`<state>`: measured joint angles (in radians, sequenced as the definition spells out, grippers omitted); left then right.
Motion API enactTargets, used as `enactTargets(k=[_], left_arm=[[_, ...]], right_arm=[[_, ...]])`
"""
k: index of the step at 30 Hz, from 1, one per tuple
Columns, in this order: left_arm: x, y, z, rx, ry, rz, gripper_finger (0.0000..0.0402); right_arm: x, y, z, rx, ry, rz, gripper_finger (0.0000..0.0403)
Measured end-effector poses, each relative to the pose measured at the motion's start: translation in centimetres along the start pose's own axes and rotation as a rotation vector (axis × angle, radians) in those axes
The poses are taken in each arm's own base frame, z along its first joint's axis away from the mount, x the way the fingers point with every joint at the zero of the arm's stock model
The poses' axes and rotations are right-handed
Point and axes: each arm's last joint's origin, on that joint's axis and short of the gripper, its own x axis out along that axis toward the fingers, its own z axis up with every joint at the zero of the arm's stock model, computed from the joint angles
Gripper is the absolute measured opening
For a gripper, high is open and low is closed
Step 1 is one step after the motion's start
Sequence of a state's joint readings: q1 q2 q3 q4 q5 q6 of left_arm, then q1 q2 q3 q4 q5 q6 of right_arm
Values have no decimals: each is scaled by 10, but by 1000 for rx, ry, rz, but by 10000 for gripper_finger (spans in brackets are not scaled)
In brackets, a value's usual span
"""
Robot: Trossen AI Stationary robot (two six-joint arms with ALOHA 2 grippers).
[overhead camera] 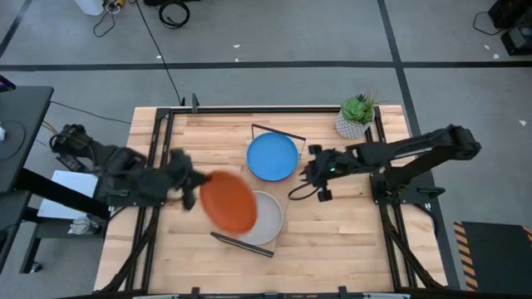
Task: Place and stack plates onto a shelf
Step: Stack the orange plate on top of the blue plate on the shelf
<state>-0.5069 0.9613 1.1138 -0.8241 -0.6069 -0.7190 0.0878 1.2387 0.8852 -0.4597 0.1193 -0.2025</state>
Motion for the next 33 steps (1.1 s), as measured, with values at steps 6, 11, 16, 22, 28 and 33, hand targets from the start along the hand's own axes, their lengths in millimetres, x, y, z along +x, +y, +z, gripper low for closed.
enactTargets(k=[6,11,16,22,28,33], left_arm=[[40,31,21,-57,4,235,19],[80,50,31,-63,97,266,19],[119,80,37,-120,209,283,22],[156,125,39,-335,320,265,19],[188,158,32,-501,413,201,22],[207,173,32,-571,384,161,23]], right_arm=[[-40,-6,1,79,-120,-41,91],[-53,-7,-3,134,-126,-70,91],[-51,-6,-5,147,-103,-58,91],[-42,-3,-4,135,-75,-41,91],[-37,-3,-3,121,-70,-41,91],[-37,-3,-2,119,-75,-42,91]])
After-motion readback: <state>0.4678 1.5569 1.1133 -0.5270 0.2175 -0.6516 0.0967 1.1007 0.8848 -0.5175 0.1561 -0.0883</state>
